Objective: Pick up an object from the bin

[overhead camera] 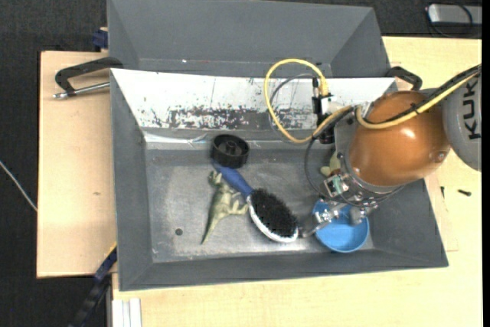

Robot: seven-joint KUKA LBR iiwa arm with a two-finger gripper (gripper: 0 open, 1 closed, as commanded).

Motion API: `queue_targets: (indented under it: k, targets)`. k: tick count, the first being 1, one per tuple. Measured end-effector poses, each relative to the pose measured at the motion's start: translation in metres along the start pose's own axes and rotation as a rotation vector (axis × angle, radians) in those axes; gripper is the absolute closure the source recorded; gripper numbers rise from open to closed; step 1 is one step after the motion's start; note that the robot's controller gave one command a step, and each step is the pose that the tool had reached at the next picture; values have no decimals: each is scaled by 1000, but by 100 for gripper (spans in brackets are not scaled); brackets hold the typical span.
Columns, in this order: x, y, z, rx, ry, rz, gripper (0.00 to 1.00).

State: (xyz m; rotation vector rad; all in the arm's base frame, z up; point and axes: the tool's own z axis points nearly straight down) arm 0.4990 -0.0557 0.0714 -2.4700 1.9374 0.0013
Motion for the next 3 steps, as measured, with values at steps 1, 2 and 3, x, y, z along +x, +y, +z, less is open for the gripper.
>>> queue_targets:
  k: [1, 2, 3]
  targets:
    - [-1, -1, -2, 3, -1, 0, 100]
    - [-2, -4, -45, 6, 1, 3, 100]
    - [-4, -6, -123, 9, 3, 6, 100]
